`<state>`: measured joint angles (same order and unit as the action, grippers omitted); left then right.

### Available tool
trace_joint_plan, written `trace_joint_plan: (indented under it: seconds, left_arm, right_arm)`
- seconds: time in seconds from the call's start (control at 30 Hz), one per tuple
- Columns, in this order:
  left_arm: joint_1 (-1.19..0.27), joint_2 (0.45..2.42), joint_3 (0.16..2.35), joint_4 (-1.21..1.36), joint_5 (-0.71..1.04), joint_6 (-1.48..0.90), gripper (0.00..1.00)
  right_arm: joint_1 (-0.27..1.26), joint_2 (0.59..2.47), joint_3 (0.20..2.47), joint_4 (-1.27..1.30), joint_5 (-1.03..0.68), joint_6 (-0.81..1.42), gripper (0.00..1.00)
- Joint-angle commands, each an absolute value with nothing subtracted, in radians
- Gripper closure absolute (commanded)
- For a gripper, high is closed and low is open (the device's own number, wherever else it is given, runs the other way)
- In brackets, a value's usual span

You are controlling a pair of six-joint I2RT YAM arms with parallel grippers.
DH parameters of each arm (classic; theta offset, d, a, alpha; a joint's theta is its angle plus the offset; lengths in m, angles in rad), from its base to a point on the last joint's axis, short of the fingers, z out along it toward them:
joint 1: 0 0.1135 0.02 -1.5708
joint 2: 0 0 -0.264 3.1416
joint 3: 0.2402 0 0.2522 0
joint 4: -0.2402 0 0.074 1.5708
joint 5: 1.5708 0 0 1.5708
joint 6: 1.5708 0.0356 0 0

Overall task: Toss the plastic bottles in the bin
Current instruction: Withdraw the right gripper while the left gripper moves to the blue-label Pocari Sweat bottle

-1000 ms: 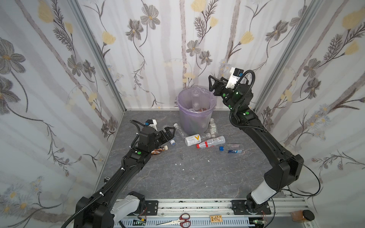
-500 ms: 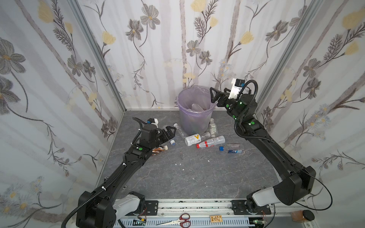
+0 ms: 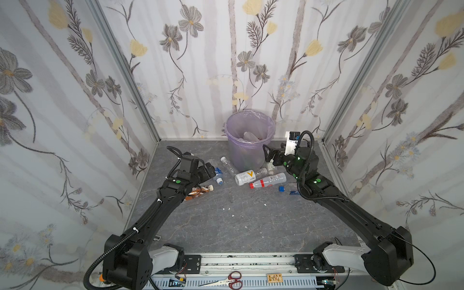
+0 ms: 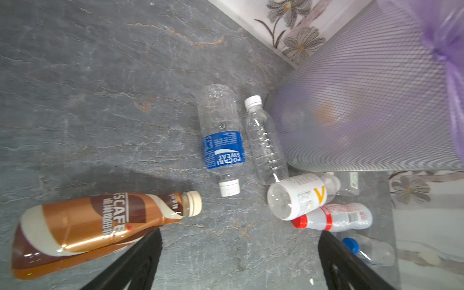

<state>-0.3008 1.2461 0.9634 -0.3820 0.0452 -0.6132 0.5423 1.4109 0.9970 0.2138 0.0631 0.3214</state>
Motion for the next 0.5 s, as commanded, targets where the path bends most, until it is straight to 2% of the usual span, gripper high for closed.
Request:
trace_joint_plan:
  seconds: [0.0, 0.2, 0.47]
  left_arm:
    - [-0.288, 1.307, 1.009, -0.513, -0.065, -0.515, 0.0]
    - [-0.279, 1.464, 1.111, -0.632, -0.08, -0.452, 0.0]
    - [-0.279, 1.687, 1.334, -0.631, -0.042, -0.482, 0.0]
  right_arm:
    - [0.596, 1.41, 0.95, 0.223, 0.118, 0.261, 0.0]
    - [0.662, 1.42, 0.869, 0.26, 0.08, 0.279, 0.0]
    - [0.685, 1.419, 0.849, 0.239, 0.06, 0.277, 0.0]
